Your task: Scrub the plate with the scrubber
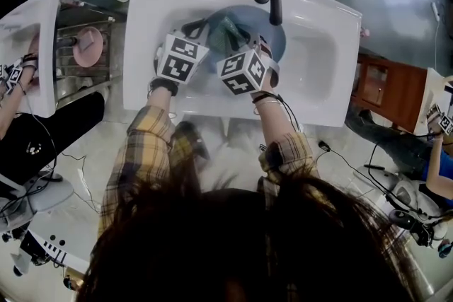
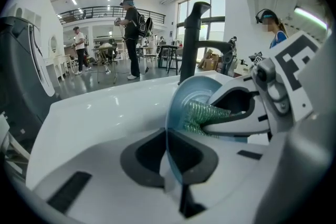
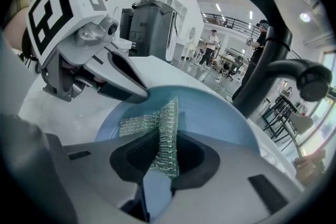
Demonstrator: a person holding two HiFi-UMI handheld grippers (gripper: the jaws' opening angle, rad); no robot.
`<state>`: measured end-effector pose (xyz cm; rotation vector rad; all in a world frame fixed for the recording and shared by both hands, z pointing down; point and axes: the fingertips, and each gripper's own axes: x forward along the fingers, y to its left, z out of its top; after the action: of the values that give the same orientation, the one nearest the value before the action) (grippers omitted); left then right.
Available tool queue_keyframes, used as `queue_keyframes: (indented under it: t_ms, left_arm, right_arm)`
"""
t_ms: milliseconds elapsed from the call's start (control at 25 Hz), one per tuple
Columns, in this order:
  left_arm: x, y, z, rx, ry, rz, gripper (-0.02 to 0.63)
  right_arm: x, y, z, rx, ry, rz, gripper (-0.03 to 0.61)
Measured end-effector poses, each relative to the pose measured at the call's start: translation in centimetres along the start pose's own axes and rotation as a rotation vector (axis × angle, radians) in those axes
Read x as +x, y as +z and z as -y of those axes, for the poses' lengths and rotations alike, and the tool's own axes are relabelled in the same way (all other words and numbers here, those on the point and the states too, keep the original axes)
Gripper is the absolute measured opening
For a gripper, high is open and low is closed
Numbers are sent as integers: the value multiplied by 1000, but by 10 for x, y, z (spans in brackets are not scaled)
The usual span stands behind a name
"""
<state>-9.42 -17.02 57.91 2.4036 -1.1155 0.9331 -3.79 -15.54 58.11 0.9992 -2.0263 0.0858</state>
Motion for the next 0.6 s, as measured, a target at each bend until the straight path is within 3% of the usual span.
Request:
queue_keyframes:
  t_ms: [240, 600]
  left_arm:
    - [3, -5, 3, 49, 0, -33, 23]
    - [8, -13, 11, 86, -11, -74, 26]
  right_arm:
    - [-1, -23, -16, -38, 72, -75, 86]
    - [-13, -67, -16, -75, 90, -175, 86]
